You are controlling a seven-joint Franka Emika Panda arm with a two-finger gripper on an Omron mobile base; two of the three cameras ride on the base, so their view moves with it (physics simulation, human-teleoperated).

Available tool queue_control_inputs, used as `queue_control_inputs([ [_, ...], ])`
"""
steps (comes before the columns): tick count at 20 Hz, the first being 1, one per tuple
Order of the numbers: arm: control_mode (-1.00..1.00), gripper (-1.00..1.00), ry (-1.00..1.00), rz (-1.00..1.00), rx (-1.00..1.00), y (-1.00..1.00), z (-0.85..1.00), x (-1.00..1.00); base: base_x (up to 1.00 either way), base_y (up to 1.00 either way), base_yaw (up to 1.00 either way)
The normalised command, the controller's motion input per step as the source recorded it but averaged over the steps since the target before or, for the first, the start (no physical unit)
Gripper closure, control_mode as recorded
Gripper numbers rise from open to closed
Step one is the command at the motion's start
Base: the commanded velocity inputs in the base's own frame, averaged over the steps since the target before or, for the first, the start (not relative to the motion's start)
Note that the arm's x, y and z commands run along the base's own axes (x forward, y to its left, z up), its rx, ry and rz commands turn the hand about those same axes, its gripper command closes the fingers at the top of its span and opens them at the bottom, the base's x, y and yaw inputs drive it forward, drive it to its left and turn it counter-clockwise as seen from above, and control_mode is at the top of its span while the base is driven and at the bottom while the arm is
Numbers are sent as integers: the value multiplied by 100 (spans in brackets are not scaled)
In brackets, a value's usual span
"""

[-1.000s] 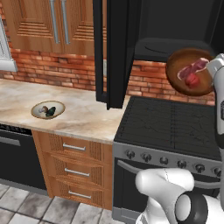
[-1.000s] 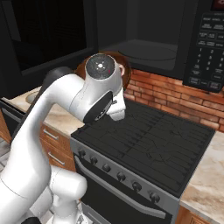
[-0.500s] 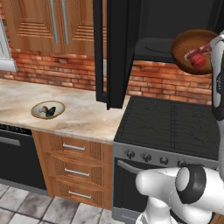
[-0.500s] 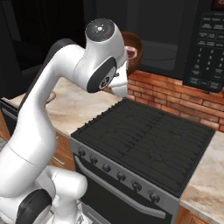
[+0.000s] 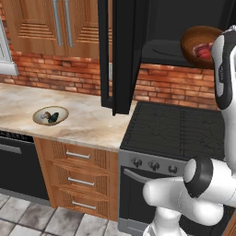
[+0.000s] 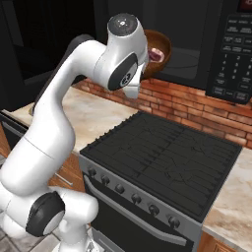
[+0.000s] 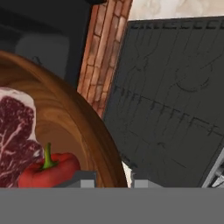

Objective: Place the bowl containing the steak and bell pepper in the microwave. Close the microwave door and press the start button to microwave the meal.

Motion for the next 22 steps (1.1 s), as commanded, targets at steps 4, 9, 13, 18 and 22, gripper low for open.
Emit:
queue_control_inputs([
  [4, -100, 100, 0, -9, 19, 0, 4, 42, 0, 0, 0],
  [9, -100, 100, 0, 0, 10, -4, 0, 45, 0, 0, 0],
  [13, -100, 100, -1, 4, 2, -1, 0, 50, 0, 0, 0],
  [18, -100, 100, 0, 5, 0, 0, 0, 46, 0, 0, 0],
  [22, -100, 100, 0, 1, -2, 0, 0, 41, 0, 0, 0],
])
